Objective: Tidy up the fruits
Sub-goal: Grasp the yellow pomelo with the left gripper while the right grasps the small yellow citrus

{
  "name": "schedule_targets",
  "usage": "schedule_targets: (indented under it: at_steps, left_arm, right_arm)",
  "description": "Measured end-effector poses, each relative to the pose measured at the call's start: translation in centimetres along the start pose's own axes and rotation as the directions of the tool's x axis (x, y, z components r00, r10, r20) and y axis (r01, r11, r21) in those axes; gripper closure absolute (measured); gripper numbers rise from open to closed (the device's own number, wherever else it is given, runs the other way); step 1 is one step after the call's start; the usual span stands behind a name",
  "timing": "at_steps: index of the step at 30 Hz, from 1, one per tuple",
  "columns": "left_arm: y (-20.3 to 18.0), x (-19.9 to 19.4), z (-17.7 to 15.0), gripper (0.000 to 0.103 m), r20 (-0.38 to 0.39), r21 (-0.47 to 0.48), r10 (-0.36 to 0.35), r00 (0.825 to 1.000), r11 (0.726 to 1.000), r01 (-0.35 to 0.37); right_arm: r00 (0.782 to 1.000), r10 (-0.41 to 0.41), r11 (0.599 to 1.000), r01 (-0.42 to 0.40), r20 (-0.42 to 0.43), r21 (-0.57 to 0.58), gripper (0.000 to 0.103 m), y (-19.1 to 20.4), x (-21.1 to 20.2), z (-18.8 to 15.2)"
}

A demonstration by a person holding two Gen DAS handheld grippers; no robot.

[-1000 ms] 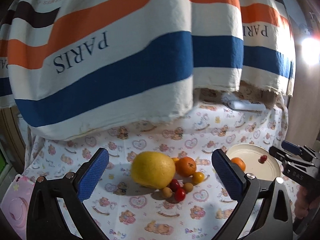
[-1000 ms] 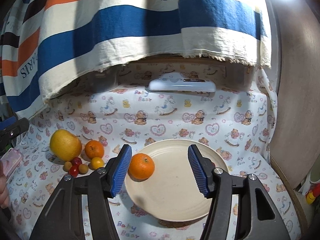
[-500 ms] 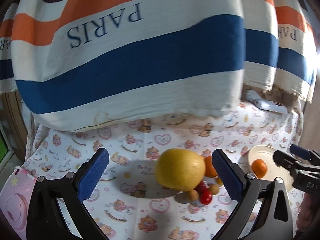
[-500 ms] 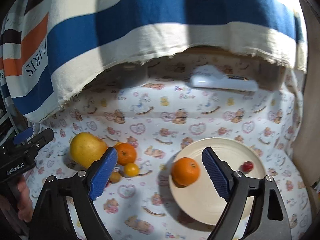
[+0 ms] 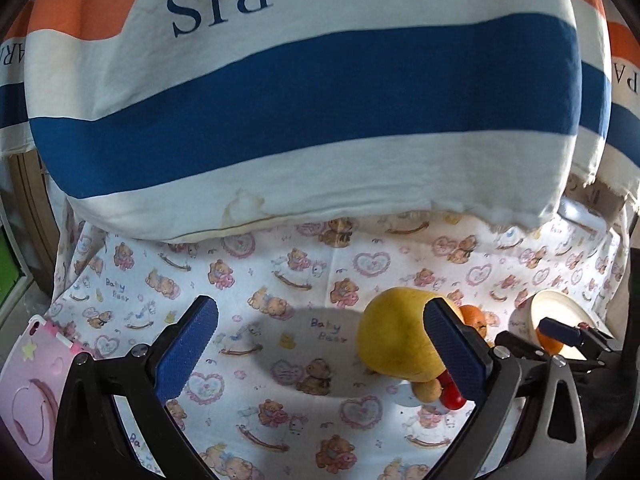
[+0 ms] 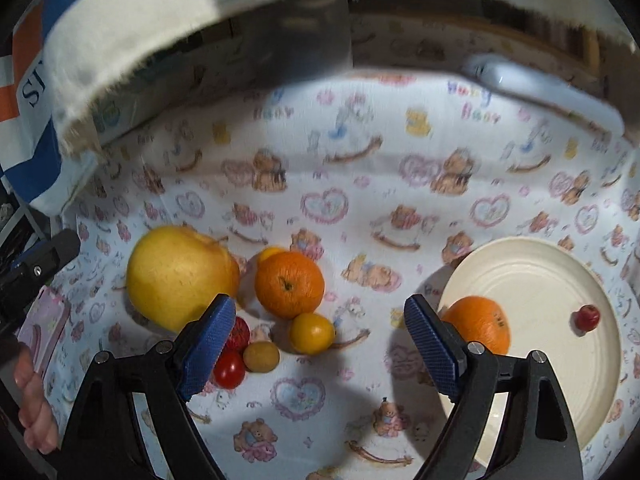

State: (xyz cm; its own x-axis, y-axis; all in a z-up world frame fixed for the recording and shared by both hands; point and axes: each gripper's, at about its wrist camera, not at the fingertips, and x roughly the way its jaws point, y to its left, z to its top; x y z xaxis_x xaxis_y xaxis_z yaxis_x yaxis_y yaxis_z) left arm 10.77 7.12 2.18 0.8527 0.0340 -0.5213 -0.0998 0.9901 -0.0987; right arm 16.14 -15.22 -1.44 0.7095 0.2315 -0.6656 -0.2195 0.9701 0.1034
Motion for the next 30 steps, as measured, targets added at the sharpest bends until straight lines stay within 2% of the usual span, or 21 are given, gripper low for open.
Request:
schedule_targets:
  at_steps: [1, 3, 5, 8, 13, 16, 20, 24, 30]
  left_arm:
    - [0.0, 0.1, -0.1, 0.001, -0.002, 0.002, 0.002, 1.0, 1.0, -0.002]
    - [0.1, 0.1, 0.0, 0.001, -0.005, 0.001, -0.003, 1.0, 1.0, 0.003]
    - [0.3, 0.1, 0.0, 0.001, -0.006, -0.009, -0.002, 1.0, 1.0, 0.002]
    - [0.5, 0.1, 0.0, 0.001, -0.01, -0.025, -0.01, 1.0, 1.0, 0.009]
    - [0.1, 0.4, -0.3, 0.001, -0.022, -0.012, -0.011, 1.0, 1.0, 0.011]
    - [-0.5, 0.6, -0.5, 0.001, -0.022, 0.016, -0.006, 1.0, 1.0, 0.007]
    - [-1.3, 0.9, -0.9, 0.001, -0.02, 0.054, 0.004, 1.0, 0.999, -0.002]
    - [-1.3, 1.4, -1.1, 0.001, -0.052, 0.036, -0.024, 0.998, 0.999, 0.026]
    - [-1.3, 1.5, -1.1, 0.001, -0.057, 0.023, -0.03, 0.998, 0.999, 0.031]
  right_arm:
    - [1.0, 0.021, 1.0, -0.021, -0.002, 0.015, 0.017, -0.2, 0.2, -0.2]
    - [0.998, 0.049, 0.998, -0.049, -0.025, 0.029, 0.027, -0.5, 0.8, -0.4]
    - [0.997, 0.054, 0.998, -0.053, -0.059, 0.024, 0.04, -0.5, 1.6, -0.6]
    - [0.994, 0.063, 0.998, -0.062, -0.089, 0.016, 0.05, -0.4, 2.5, -0.9]
    - [0.994, 0.055, 0.998, -0.054, -0.09, 0.014, 0.059, -0.1, 3.1, -1.2]
    - [0.994, 0.059, 0.998, -0.059, -0.089, 0.009, 0.069, 0.2, 3.4, -1.4]
    - [0.994, 0.065, 0.998, -0.064, -0.092, 0.017, 0.07, 0.5, 3.6, -1.2]
    - [0.993, 0.075, 0.997, -0.072, -0.092, 0.029, 0.07, 0.1, 3.3, -1.2]
    - [0.998, 0.024, 0.999, -0.026, -0.063, -0.026, 0.07, 0.9, 2.6, -1.4]
